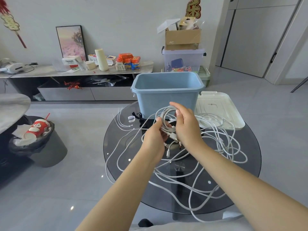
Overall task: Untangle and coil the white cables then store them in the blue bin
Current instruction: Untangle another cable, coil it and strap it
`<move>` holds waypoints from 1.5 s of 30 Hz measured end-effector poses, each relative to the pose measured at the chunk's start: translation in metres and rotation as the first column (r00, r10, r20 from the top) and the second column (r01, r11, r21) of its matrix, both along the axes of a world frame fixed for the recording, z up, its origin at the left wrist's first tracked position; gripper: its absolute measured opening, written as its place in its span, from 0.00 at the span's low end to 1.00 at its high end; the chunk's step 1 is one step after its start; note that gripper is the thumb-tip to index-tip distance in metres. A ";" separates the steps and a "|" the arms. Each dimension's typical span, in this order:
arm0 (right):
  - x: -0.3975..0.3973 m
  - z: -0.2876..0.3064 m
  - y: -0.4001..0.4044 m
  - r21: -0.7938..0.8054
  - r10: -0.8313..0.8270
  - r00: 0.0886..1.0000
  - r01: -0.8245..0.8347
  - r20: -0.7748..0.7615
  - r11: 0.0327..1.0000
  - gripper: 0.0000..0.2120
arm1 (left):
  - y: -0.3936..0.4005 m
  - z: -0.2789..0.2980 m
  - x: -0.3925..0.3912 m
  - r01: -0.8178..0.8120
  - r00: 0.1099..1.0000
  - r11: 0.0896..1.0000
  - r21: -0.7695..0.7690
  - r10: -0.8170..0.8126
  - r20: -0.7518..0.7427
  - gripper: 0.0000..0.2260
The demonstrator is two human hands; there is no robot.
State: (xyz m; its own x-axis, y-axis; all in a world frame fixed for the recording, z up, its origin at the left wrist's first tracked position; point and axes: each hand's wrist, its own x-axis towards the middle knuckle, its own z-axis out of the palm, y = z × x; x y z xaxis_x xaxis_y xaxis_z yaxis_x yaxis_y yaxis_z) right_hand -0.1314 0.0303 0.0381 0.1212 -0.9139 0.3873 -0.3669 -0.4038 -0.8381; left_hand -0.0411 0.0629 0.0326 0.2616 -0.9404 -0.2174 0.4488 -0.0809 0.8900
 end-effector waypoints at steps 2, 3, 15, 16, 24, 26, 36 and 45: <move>-0.004 0.000 -0.004 -0.008 0.043 0.997 -0.044 -0.059 0.999 0.17 | 0.003 0.005 0.010 0.053 0.999 0.998 0.017 -0.053 -0.013 0.16; -0.005 0.000 -0.006 -0.013 0.054 0.995 -0.056 -0.084 0.998 0.17 | 0.004 0.007 0.015 0.091 0.995 0.996 0.025 -0.090 -0.031 0.18; -0.002 -0.004 -0.009 0.037 -0.078 0.996 0.076 0.048 0.996 0.16 | 0.006 0.000 0.005 -0.005 0.979 1.000 -0.002 0.005 0.205 0.13; -0.002 -0.005 -0.010 0.046 -0.086 0.994 0.083 0.065 0.996 0.16 | 0.006 0.000 0.006 -0.001 0.981 1.000 -0.007 0.003 0.194 0.12; -0.001 -0.008 -0.013 0.128 -0.152 0.973 0.130 0.174 0.983 0.16 | 0.009 0.002 0.012 -0.008 0.995 1.000 -0.007 0.007 -0.097 0.05; -0.001 -0.007 -0.012 0.163 -0.181 0.958 0.146 0.223 0.976 0.17 | 0.010 0.003 0.012 0.005 0.996 1.000 -0.004 -0.006 -0.091 0.03; 0.003 -0.011 -0.008 0.132 -0.238 0.941 0.211 0.242 0.969 0.17 | 0.013 0.010 0.014 0.081 0.997 0.996 0.030 -0.082 0.016 0.03; 0.003 -0.012 -0.003 0.071 -0.040 0.987 0.030 0.158 0.997 0.17 | 0.014 0.009 0.017 0.051 0.905 0.999 0.003 -0.047 0.422 0.05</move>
